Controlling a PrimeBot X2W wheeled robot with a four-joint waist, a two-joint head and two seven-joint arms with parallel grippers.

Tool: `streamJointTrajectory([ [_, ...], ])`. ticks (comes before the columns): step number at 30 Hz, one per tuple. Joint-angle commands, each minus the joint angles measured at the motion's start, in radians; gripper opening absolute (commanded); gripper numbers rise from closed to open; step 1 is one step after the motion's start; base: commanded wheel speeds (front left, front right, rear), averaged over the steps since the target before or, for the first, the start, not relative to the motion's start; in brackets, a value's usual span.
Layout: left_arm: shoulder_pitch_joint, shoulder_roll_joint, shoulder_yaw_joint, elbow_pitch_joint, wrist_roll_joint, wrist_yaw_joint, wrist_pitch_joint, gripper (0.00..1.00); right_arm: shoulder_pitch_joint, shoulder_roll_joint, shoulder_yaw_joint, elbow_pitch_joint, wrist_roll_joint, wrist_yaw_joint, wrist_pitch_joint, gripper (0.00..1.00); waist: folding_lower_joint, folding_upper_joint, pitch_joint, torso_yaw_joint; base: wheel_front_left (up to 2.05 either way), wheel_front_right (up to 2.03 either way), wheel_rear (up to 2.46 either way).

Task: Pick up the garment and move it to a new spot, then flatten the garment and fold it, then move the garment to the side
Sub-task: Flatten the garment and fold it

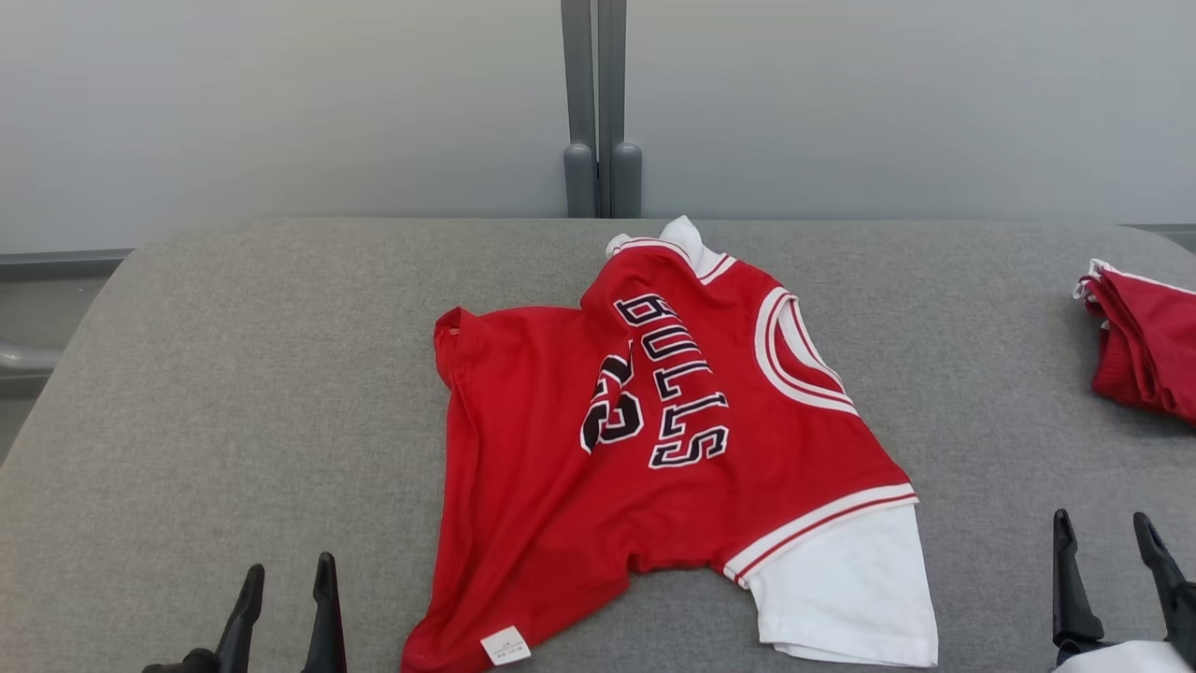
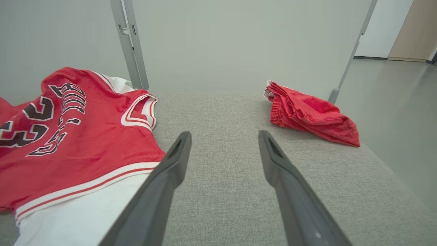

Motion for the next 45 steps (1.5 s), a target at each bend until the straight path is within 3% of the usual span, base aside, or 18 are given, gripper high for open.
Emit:
streamJointTrajectory([
  [1, 0.005, -0.015, 0.013, -0.008, 0.042, -0.007, -0.003, 1.00, -0.013, -0.004, -0.003, -0.009, -0.013, -0.001, 0.000, 1.00, 0.0000, 0.0000, -0.005, 0.001, 0.00, 0.00, 0.00],
  [10, -0.069, -0.064, 0.042, 0.055, 0.191, -0.060, -0.003, 1.00, -0.016, -0.001, 0.060, -0.005, -0.078, -0.001, 0.000, 1.00, 0.0000, 0.0000, -0.005, -0.006, 0.00, 0.00, 0.00],
  [23, -0.140, -0.045, -0.021, 0.124, 0.170, -0.070, -0.003, 1.00, -0.032, 0.013, 0.095, -0.020, -0.082, -0.001, 0.000, 1.00, 0.0000, 0.0000, 0.014, -0.049, 0.00, 0.00, 0.00],
  [45, -0.136, -0.019, -0.036, 0.160, 0.150, -0.070, -0.003, 1.00, -0.052, 0.016, 0.136, -0.015, -0.020, -0.001, 0.000, 1.00, 0.0000, 0.0000, 0.016, -0.067, 0.00, 0.00, 0.00],
])
